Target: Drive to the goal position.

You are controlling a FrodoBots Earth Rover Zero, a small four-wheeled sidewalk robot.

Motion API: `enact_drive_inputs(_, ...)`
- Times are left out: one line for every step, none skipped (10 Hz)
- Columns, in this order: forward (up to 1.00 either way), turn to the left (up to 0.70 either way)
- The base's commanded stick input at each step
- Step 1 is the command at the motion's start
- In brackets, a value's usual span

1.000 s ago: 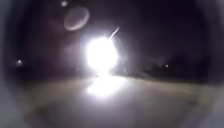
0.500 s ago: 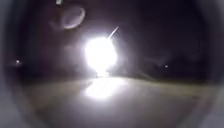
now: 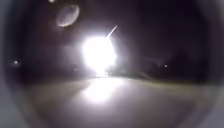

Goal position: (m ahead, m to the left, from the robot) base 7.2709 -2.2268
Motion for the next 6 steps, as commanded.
enact_drive_inputs(1.00, 0.09)
enact_drive_inputs(1.00, 0.09)
enact_drive_inputs(1.00, 0.06)
enact_drive_inputs(1.00, 0.05)
enact_drive_inputs(1.00, 0.05)
enact_drive_inputs(1.00, 0.05)
